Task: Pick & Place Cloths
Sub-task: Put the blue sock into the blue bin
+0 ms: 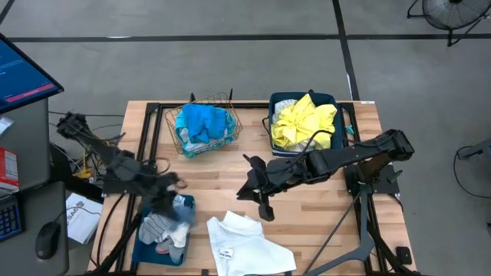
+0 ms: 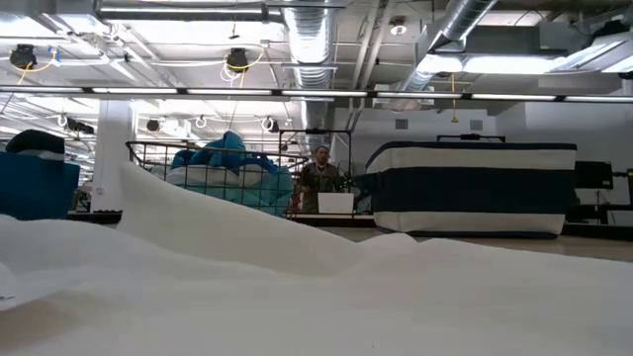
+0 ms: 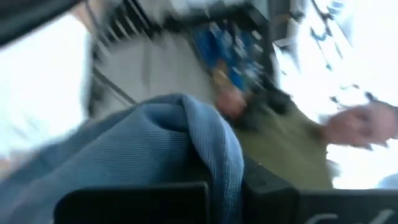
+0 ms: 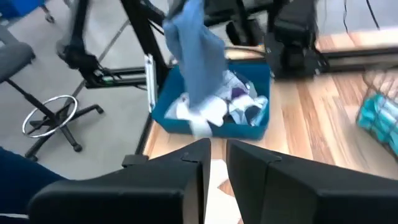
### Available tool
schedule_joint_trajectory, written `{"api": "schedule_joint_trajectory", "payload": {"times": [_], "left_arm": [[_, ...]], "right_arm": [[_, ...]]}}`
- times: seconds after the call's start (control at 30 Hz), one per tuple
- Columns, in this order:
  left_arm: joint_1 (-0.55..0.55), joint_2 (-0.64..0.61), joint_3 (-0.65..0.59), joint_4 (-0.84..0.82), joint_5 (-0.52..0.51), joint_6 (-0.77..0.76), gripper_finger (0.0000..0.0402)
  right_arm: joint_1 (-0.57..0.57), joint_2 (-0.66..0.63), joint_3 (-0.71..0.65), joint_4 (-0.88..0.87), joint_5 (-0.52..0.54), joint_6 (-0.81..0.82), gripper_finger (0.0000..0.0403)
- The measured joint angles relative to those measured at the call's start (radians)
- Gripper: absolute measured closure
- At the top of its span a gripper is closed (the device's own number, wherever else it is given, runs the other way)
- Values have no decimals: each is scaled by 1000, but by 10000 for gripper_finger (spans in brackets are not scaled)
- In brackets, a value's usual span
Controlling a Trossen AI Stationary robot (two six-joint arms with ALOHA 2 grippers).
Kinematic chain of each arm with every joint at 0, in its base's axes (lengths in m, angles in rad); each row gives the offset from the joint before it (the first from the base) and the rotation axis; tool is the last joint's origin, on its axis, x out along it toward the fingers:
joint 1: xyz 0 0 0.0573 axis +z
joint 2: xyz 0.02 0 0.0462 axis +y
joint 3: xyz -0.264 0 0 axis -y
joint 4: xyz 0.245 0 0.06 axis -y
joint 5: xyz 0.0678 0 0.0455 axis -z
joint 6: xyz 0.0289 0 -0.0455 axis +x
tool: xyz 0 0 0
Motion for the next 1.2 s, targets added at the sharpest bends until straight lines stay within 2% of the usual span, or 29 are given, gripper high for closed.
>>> {"api": "schedule_joint_trajectory", "payload": {"times": [0.1,0.2,0.37,0.6,0.7,0.83,1.0,1.1,1.2], "left_arm": [[-113,-55,0,0,13,-128,401],[-215,-64,1,-37,-2,-166,401],[-309,10,0,-291,-30,-170,401],[-359,166,0,-606,-15,-177,401],[-370,238,-5,-676,62,-177,401],[-392,334,-32,-712,153,-199,401],[-401,421,-59,-707,159,-203,395],[-401,449,-59,-701,150,-189,377],[-400,457,-59,-696,122,-179,347]], "right_arm": [[0,-14,0,-12,0,-31,355],[-1,-16,0,-20,3,-34,355],[-1,-8,-1,-42,3,-34,355],[-1,-4,-1,-93,4,-34,355],[-5,-4,-1,-143,18,-34,355],[-9,-3,-5,-263,85,-34,355],[-9,44,-64,-314,115,15,349],[0,87,-76,-324,110,16,328],[7,148,-78,-325,110,15,290]]}}
